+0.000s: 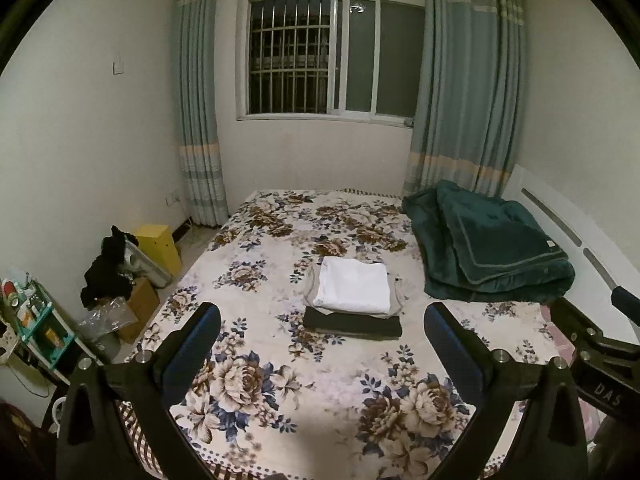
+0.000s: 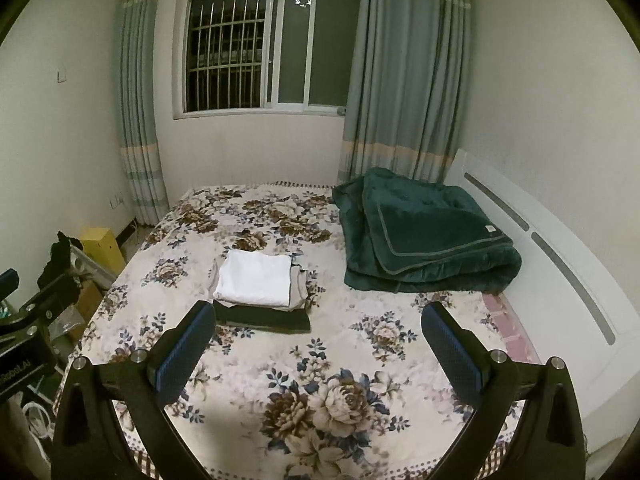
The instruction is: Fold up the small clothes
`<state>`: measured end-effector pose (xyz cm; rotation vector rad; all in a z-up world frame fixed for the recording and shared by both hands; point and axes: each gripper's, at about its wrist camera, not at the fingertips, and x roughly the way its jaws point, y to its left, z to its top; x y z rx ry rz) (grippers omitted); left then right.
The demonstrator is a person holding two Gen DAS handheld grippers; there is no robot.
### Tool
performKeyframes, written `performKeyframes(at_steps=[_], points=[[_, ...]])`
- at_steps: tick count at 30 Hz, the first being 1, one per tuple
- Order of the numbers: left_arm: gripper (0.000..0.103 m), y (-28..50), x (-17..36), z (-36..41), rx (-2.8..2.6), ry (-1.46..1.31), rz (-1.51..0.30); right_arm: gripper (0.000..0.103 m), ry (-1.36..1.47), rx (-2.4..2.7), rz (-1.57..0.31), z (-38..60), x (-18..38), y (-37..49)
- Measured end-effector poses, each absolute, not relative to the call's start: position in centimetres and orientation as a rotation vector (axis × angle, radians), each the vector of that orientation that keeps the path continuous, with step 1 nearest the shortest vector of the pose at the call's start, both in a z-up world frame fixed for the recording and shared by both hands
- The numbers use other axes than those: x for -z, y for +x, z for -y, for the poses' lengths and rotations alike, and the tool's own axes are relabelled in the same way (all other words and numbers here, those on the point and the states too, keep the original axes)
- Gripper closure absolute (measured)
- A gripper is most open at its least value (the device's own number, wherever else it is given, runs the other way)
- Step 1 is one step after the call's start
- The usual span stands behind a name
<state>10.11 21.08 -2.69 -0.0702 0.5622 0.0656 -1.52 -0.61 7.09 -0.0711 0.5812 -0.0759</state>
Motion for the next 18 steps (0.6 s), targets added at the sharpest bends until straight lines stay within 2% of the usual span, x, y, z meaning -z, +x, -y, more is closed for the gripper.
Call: performKeyframes(at_steps=[18], points=[[0.0, 9.1, 1.8, -20.7, -0.071, -0.062, -0.546, 0.0, -0.077, 0.075, -0.567, 1.3, -9.1, -2.4]])
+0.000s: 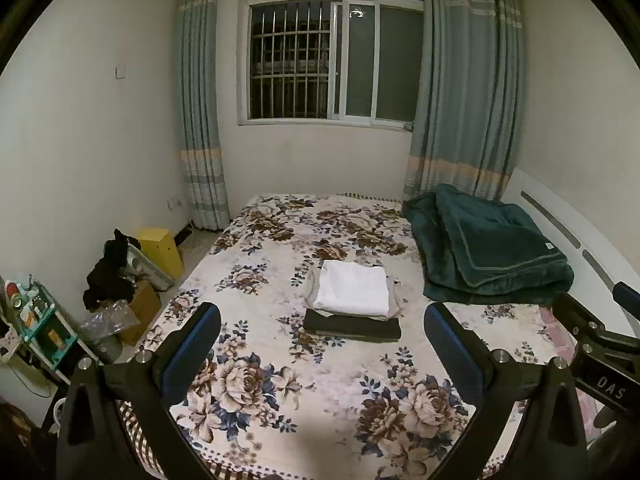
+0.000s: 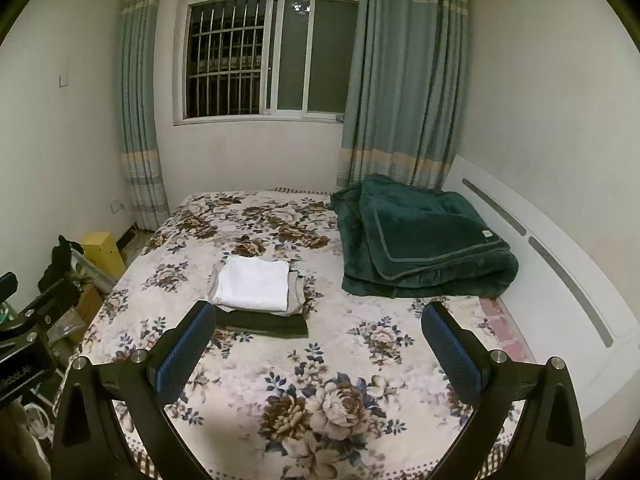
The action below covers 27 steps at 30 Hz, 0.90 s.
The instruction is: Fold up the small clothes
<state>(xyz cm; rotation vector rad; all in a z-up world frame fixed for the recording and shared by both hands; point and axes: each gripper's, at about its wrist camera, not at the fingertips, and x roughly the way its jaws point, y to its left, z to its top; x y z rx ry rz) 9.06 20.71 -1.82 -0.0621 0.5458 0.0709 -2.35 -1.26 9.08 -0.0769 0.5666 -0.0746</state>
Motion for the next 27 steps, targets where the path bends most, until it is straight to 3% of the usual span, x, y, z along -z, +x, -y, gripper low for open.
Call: performKeyframes(at_steps=[27], points=[[0.0, 9.9, 1.6, -20.4, -0.077, -0.05, -0.546, 0.0, -0.072, 0.033, -0.583, -0.2, -7.8, -1.6]])
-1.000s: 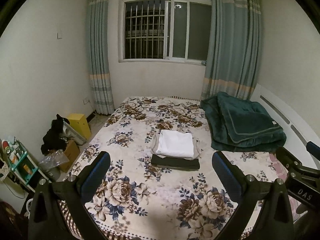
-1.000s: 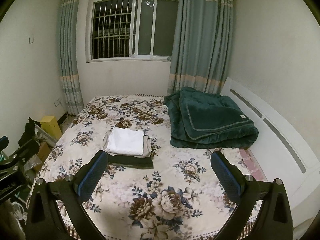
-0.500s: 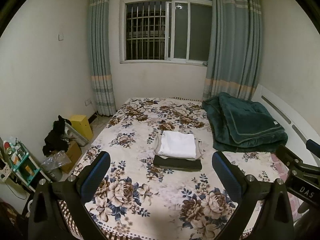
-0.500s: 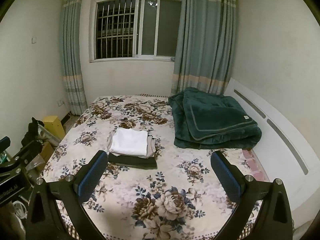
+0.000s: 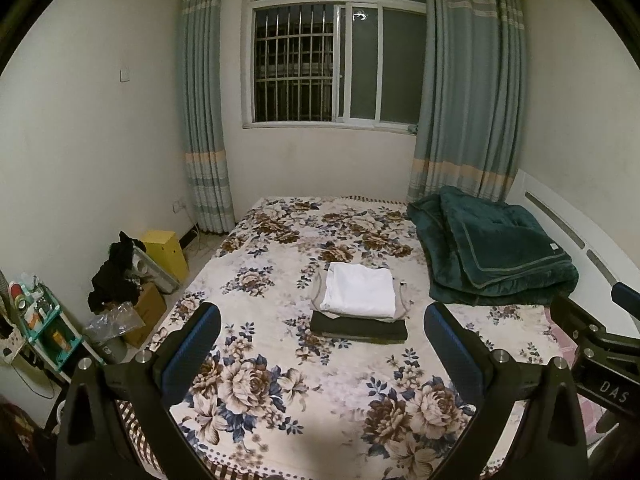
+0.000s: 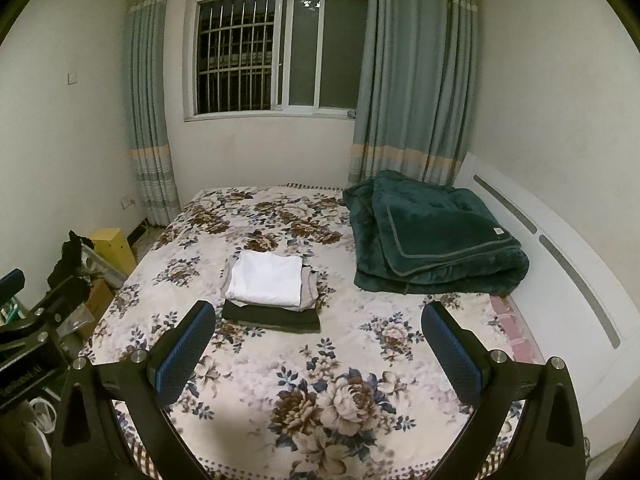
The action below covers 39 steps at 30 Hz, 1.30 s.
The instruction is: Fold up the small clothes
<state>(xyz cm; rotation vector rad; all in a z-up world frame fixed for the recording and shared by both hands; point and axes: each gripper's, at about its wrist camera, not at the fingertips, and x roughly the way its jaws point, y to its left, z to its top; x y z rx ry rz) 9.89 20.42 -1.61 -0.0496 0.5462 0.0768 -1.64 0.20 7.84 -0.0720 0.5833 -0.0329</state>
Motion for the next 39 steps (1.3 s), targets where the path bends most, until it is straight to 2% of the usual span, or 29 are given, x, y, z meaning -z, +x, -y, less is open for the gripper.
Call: performKeyframes(at_steps=[39], points=[[0.0, 8.7, 1.4, -19.5, -0.072, -0.056, -0.523, 0.0, -0.07, 0.032, -0.565, -0.4, -7.0, -2.0]])
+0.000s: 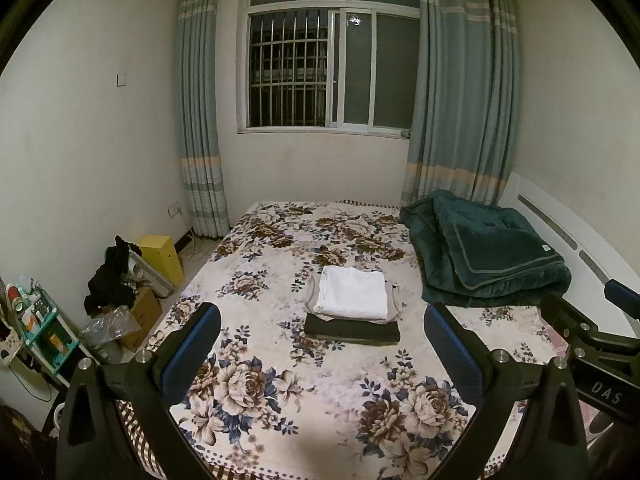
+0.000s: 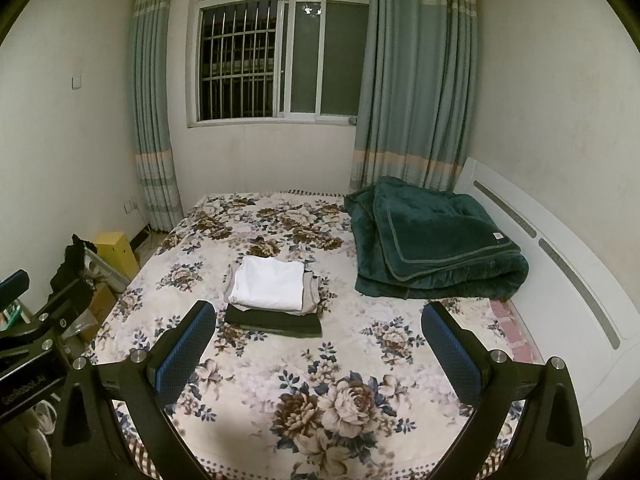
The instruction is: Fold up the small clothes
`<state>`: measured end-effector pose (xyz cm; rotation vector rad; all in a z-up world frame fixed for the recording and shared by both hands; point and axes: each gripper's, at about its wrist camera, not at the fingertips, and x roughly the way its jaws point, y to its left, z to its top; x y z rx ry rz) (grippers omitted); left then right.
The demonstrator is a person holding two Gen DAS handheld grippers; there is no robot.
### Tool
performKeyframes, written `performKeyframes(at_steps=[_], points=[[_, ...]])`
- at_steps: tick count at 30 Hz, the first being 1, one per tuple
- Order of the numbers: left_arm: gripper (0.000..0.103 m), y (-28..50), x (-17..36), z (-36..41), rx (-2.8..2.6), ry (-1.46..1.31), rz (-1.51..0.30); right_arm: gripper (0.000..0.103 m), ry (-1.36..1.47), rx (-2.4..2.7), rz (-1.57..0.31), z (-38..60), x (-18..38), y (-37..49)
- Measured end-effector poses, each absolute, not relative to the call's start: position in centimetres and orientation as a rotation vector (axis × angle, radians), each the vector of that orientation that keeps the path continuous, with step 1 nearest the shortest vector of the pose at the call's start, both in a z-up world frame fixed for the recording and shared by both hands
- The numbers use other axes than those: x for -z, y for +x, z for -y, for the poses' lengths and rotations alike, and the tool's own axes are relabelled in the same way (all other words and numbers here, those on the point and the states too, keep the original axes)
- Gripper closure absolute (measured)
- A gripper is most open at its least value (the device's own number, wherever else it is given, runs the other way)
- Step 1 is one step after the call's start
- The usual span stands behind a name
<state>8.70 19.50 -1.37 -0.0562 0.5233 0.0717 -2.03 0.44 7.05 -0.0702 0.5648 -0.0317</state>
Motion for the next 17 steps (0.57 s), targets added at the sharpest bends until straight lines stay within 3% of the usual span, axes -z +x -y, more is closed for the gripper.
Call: performKeyframes(at_steps=[17], points=[[0.0, 8.02, 1.1, -19.48, -0.085, -0.05, -0.517, 0.0, -0.066, 0.032, -0.566, -0.88, -7.17, -1.9]])
